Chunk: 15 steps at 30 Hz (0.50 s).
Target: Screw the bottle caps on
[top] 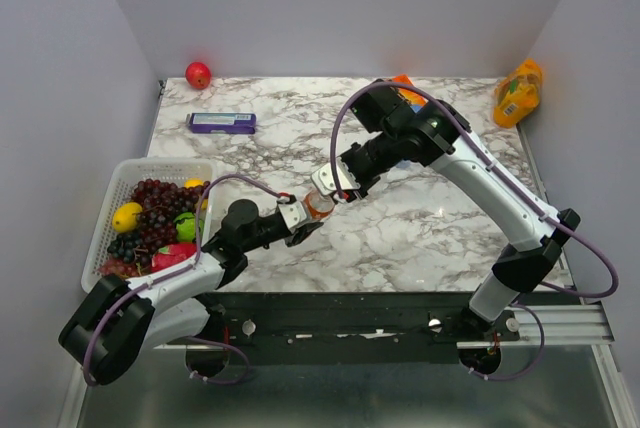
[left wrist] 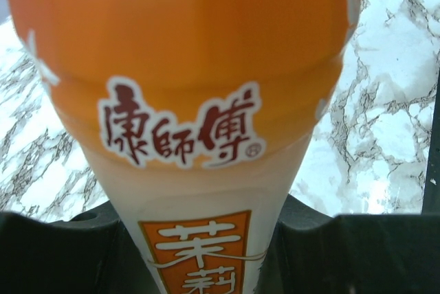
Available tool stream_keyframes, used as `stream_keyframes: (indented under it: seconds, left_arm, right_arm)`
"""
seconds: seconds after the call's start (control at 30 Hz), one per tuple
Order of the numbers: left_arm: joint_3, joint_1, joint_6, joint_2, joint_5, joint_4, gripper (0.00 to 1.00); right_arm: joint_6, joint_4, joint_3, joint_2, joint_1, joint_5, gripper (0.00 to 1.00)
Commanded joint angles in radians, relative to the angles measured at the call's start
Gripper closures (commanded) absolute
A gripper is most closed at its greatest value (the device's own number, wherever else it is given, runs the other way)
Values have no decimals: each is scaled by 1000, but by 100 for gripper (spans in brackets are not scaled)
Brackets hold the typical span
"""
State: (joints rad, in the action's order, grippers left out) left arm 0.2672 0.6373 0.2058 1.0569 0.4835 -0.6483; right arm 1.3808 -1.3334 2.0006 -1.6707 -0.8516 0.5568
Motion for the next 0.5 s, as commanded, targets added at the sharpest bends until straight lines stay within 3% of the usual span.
stream_keyframes:
  seconds: [0.0, 0.47]
  left_arm:
    - [18, 7, 23, 2, -2, -50, 100]
    - [27, 9, 44, 20, -23, -42, 100]
  right_arm:
    - [47, -191, -22, -4, -12, -23, 73]
    - [73, -191, -66, 17, -12, 23, 69]
